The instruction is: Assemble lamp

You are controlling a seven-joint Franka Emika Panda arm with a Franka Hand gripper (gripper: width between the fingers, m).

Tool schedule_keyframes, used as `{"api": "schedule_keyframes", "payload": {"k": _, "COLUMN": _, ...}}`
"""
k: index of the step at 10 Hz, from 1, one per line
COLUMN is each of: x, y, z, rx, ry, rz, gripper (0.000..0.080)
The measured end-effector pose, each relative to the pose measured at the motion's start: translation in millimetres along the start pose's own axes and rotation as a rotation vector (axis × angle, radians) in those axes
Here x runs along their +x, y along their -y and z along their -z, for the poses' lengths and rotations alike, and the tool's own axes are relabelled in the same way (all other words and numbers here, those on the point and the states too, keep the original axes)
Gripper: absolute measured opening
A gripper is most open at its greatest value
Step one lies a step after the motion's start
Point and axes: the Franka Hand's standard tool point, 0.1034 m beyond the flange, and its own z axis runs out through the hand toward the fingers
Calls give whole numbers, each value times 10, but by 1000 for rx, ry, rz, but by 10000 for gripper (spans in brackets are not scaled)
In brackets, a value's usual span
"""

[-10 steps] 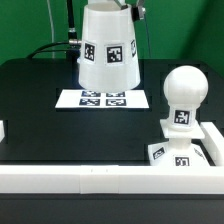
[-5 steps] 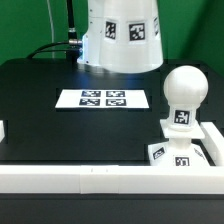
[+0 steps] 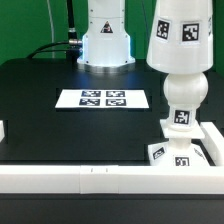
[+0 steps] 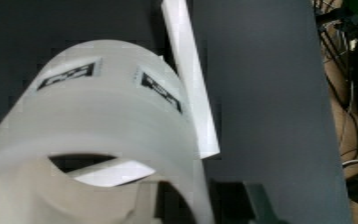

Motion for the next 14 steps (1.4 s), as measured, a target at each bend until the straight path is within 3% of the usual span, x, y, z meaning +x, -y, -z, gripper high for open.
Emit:
{"api": "schedule_keyframes", "payload": {"k": 2, "x": -13, "y": 96, "z": -268, "rx": -12, "ry": 8, "rz": 14, "gripper": 44}}
{"api": "schedule_keyframes", "payload": {"k": 5, "x": -4, "y": 11, "z": -439, "rx": -17, "ry": 8, "rz": 27, "gripper": 44}}
{"api": "schedule_keyframes", "payload": {"k": 7, "x": 90, "y": -40, "z": -577, "rx": -17, "ry": -6, "rz": 45, "gripper": 44}}
{"api": "schedule_keyframes", "payload": {"k": 10, "x": 131, "y": -110, "z": -732, "rx": -21, "ry": 3, "rz": 49, "gripper": 44}}
{"api": "schedule_keyframes", "payload": {"k": 14, "x": 124, "y": -138, "z": -795, "rx": -24, "ry": 15, "rz": 45, "gripper": 44}}
